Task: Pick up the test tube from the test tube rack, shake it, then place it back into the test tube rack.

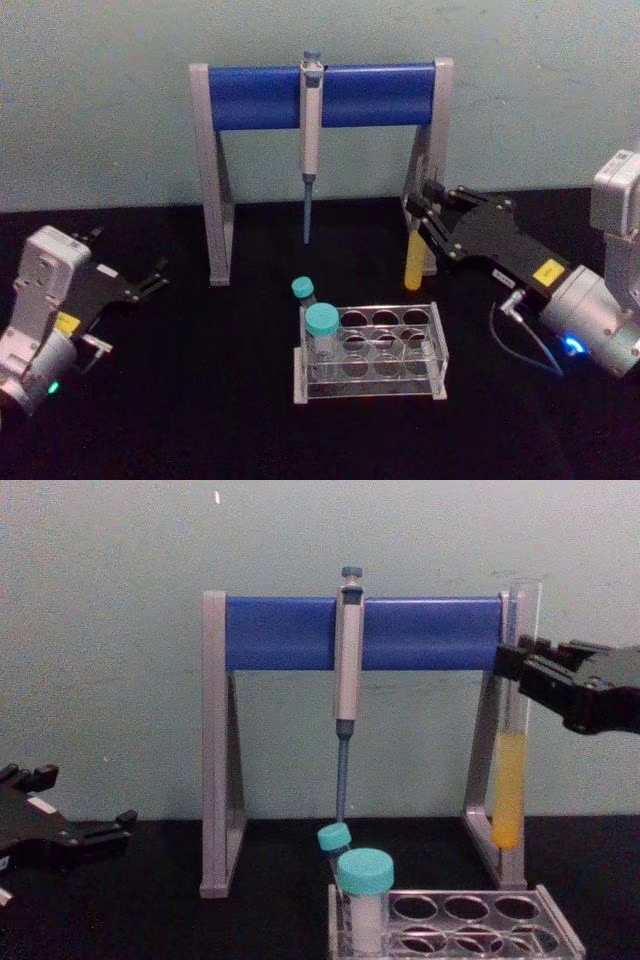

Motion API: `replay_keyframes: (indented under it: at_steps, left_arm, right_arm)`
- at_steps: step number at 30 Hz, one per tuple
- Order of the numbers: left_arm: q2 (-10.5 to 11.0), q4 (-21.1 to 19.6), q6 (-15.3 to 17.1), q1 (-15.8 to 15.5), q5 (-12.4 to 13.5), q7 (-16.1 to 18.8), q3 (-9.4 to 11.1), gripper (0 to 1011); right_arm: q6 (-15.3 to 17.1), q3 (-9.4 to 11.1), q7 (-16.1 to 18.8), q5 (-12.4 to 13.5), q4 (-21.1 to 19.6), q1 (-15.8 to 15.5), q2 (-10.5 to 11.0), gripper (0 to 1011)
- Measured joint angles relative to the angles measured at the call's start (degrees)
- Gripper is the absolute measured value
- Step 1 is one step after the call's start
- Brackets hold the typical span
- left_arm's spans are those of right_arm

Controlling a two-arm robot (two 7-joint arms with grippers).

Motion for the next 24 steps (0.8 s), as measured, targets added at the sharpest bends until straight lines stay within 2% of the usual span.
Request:
replay_keyframes:
  at_steps: [5,12,19,24]
  left_arm:
    - [0.00,0.00,0.00,0.00,0.00,0.00,0.00,1001]
    - [0.00,0.00,0.00,0.00,0.00,0.00,0.00,1001]
    - [0.00,0.00,0.00,0.00,0.00,0.00,0.00,1001]
    - [0.00,0.00,0.00,0.00,0.00,0.00,0.00,1001]
  right_arm:
    - [2.47,0.45,0.13,0.02,-2.95,-2.07,1.56,229]
    - [5.06,0.13,2.13,1.92,-5.45,-3.74,2.87,228]
    - [5.75,-1.79,4.64,4.81,-5.37,-2.85,2.45,229]
    - [4.72,-3.15,5.61,6.51,-2.98,-0.97,0.94,228]
